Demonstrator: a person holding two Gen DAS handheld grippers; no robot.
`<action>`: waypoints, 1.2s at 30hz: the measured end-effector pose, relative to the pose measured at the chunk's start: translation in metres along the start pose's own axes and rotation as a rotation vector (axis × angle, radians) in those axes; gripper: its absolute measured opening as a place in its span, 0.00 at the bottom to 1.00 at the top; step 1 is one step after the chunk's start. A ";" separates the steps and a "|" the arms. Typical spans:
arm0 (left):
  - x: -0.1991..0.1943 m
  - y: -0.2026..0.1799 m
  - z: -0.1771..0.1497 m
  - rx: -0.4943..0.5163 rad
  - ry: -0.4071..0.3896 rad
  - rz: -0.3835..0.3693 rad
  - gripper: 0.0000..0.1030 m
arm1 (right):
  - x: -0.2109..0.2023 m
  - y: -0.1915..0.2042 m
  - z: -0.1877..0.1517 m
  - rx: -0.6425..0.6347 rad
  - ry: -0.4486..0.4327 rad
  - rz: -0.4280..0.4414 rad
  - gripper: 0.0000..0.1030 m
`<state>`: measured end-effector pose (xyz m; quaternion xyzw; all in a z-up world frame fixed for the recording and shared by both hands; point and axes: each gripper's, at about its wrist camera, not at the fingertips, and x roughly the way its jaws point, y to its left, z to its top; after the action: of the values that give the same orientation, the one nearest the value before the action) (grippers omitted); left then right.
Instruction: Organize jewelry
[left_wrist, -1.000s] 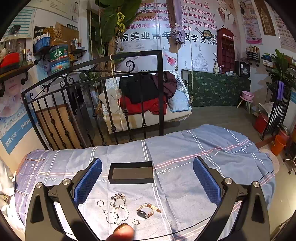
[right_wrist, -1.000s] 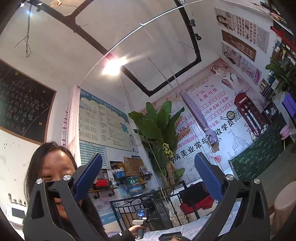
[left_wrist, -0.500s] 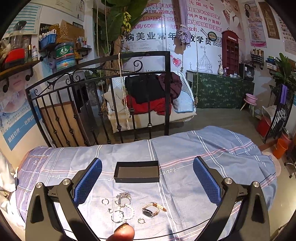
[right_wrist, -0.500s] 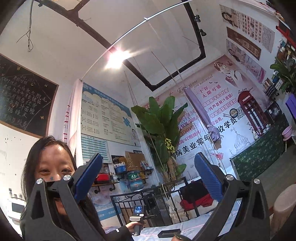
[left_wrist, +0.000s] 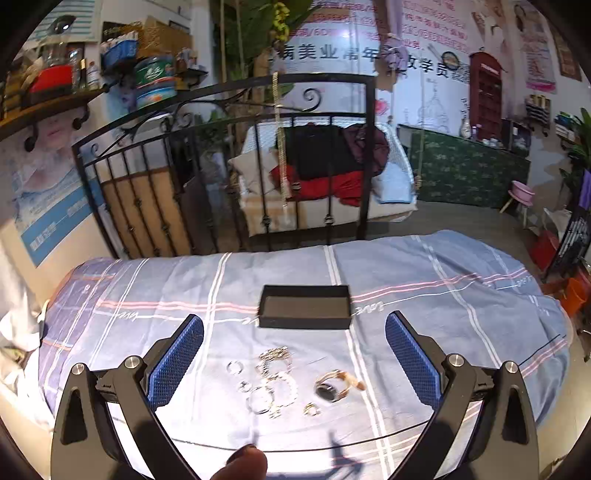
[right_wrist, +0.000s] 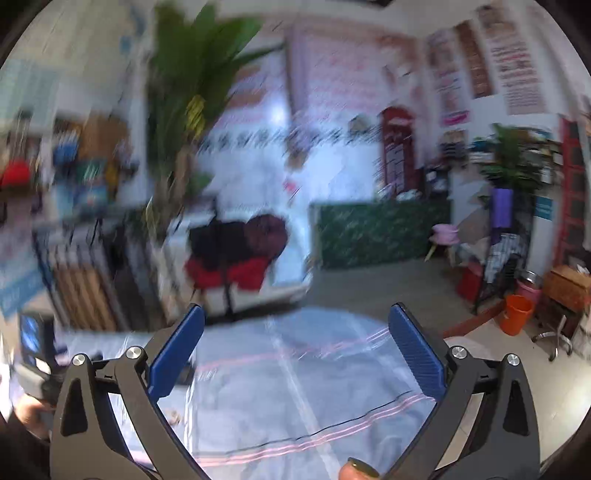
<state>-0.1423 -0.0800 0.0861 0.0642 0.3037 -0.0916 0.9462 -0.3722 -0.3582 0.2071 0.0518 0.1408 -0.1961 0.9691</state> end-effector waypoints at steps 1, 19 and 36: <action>0.000 0.008 -0.003 -0.009 0.002 0.016 0.94 | 0.025 0.035 -0.008 -0.053 0.031 0.016 0.96; 0.018 0.121 -0.009 -0.146 0.039 0.191 0.94 | 0.136 0.239 -0.054 -0.057 0.237 0.272 0.96; 0.070 0.094 0.019 -0.097 0.053 0.183 0.94 | 0.235 0.248 -0.117 -0.039 0.437 0.215 0.96</action>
<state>-0.0557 -0.0010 0.0664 0.0481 0.3255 0.0118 0.9443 -0.0967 -0.1981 0.0376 0.0890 0.3443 -0.0732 0.9318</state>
